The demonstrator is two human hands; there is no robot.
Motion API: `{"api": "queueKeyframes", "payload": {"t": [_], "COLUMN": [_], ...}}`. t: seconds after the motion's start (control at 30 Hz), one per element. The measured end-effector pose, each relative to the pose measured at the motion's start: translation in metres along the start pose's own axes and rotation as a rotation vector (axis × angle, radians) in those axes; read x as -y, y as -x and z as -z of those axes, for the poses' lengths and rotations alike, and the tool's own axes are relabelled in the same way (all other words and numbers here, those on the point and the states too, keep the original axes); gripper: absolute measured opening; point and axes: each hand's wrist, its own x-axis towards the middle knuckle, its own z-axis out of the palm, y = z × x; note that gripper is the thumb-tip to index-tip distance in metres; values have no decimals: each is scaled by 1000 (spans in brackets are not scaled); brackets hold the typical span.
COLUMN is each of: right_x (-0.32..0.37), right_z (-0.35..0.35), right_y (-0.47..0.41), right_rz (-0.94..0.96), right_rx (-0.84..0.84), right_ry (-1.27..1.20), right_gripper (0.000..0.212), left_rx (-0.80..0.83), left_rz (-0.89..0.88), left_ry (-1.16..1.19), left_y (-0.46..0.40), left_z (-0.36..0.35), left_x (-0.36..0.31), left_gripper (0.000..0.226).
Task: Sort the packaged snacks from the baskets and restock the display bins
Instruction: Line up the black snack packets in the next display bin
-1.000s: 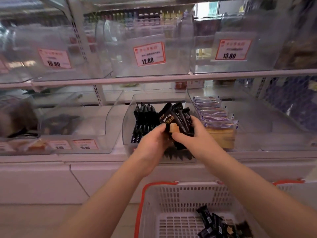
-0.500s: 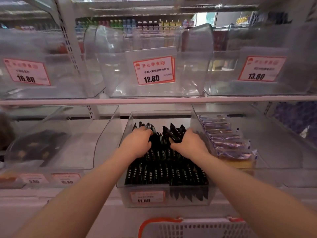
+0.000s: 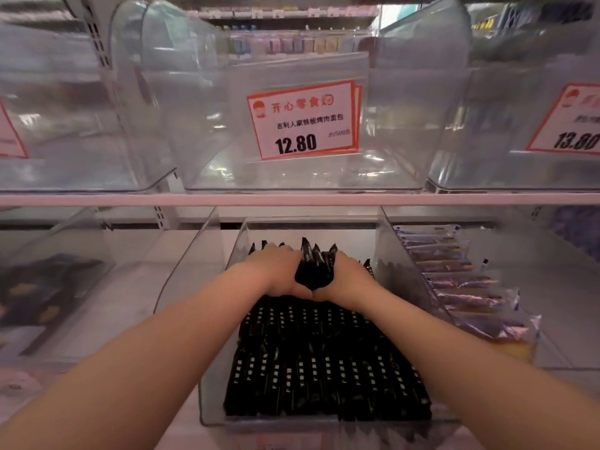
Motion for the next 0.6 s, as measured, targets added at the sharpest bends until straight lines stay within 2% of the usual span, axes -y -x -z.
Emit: {"api": "queueKeyframes", "payload": {"t": [0.07,0.13,0.27,0.4,0.5,0.6], "right_x": [-1,-2,-4,-2,-2,-6], "right_z": [0,-3,-13,-7,-4,-4], "right_y": [2,6,12,4,0,0], "right_rz": [18,73,177,202,240,243], "right_rx": [27,-26,-135,-211,-175,-83], "right_ry": [35,122,297,317,364,441], "right_gripper": [79,85,65,68,61,61], "left_rx": [-48,-89,-117,-38,21,-27], "left_rz": [9,1,-17,-59,-42,30], "left_ry": [68,70,-47,-99,-144,-150], "left_y": [-2,-4,-5,-5,-4,-3], "left_z": [2,4,2,-4,-9,-9], "left_x": [2,3,1,-1,0,1], "left_gripper": [75,72,58,63,66,62]}}
